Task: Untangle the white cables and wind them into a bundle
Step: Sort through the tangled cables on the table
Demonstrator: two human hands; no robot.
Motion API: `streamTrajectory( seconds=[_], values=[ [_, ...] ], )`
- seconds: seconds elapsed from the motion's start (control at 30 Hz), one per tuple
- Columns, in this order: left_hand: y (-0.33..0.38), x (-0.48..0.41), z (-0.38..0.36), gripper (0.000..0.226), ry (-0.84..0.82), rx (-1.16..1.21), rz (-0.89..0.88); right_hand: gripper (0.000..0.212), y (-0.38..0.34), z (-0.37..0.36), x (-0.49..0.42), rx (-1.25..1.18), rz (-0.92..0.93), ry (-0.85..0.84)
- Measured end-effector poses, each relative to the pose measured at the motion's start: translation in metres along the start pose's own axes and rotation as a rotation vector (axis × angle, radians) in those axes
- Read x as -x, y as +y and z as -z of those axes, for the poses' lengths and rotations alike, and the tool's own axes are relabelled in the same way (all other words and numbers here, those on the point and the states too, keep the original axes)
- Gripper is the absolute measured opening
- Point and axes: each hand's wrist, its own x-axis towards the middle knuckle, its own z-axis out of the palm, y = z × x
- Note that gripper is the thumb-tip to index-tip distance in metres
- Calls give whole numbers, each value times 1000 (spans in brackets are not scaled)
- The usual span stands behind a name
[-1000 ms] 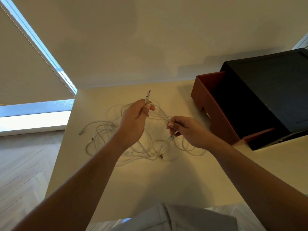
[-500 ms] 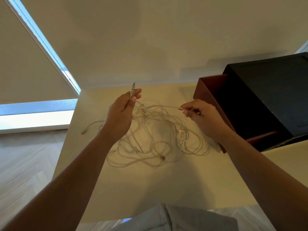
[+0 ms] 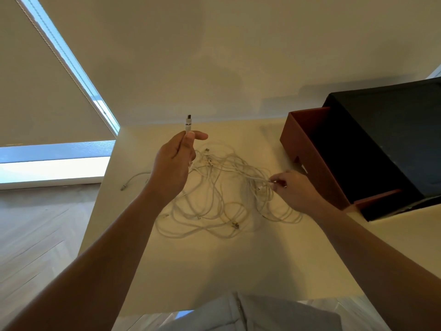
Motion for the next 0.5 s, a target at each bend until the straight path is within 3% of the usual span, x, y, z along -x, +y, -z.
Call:
streamTrajectory(
  seconds=[0.2,0.5],
  values=[
    [-2,2,-3,31,-15,51,19,66,-24,-17,7,55,87,-188],
    [15,10,-22,33,-86,433,140,79,-109,-61,19,-209,485,-377]
  ],
)
